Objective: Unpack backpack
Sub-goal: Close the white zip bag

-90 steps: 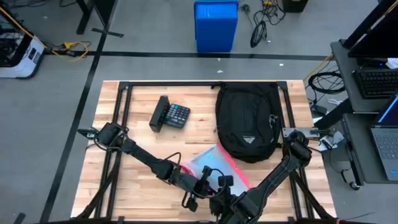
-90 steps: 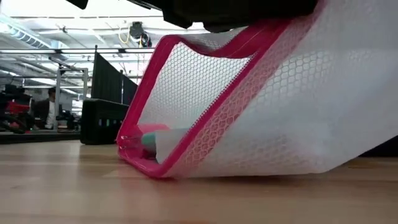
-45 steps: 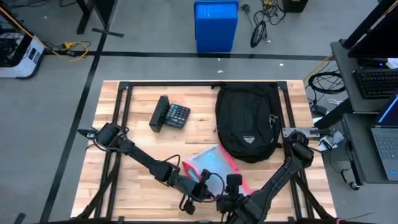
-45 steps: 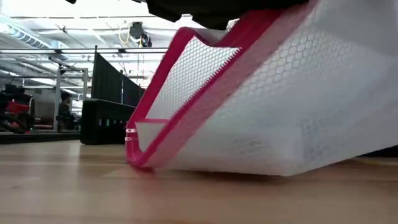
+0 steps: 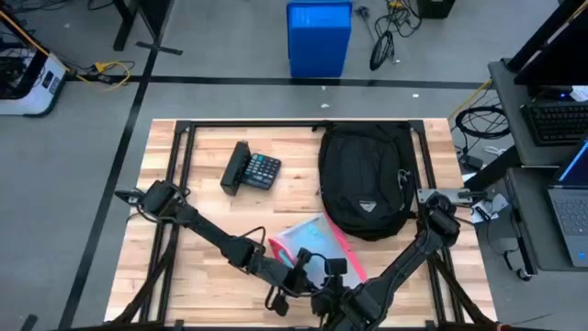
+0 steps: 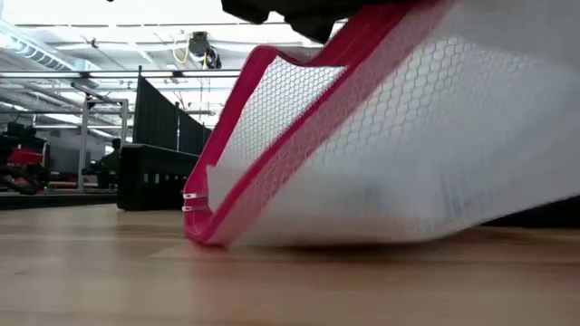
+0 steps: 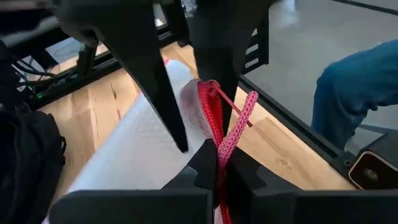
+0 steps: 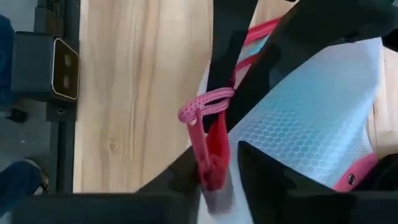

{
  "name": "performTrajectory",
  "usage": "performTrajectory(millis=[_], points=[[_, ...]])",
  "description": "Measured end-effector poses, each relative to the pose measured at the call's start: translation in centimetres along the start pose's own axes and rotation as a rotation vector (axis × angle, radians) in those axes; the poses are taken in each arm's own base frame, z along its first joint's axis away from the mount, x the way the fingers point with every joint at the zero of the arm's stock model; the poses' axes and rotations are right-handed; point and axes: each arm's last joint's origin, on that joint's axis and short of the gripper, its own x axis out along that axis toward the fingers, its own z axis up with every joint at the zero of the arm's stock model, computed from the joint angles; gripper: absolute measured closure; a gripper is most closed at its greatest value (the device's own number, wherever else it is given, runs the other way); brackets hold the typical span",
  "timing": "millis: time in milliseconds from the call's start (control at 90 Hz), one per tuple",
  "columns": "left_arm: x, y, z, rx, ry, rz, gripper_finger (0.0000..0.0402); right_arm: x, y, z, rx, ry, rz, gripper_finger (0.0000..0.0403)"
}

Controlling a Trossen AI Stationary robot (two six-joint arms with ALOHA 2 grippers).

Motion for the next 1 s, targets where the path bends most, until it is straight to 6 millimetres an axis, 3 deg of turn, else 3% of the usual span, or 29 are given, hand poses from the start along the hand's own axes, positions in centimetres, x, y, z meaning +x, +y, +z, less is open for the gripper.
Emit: performTrajectory(millis=[144,378,778,878,1000], points=[[-0.21,-0.07,0.19,0.017,0.004,0.002,0.0401,-0.05,0.09,-0.04,-0.009,0.017,0.024,0.0393],[-0.23,-0.07,0.24,0.017,0.002,0.004,0.0401,-0.17,0.28,-0.21,0.037,0.015,0.022,0.0386],[-0.26,-0.08,0.28,0.018,0.001,0.002,0.0401,-0.23,0.37,-0.35,0.038,0.027,0.03,0.0333],[-0.26,-0.08,0.28,0.018,0.001,0.002,0.0401,-0.23,0.39,-0.39,0.035,0.038,0.04,0.0343],[-0.26,-0.08,0.27,0.018,0.001,0.002,0.0401,-0.22,0.33,-0.41,0.019,0.041,0.037,0.039]])
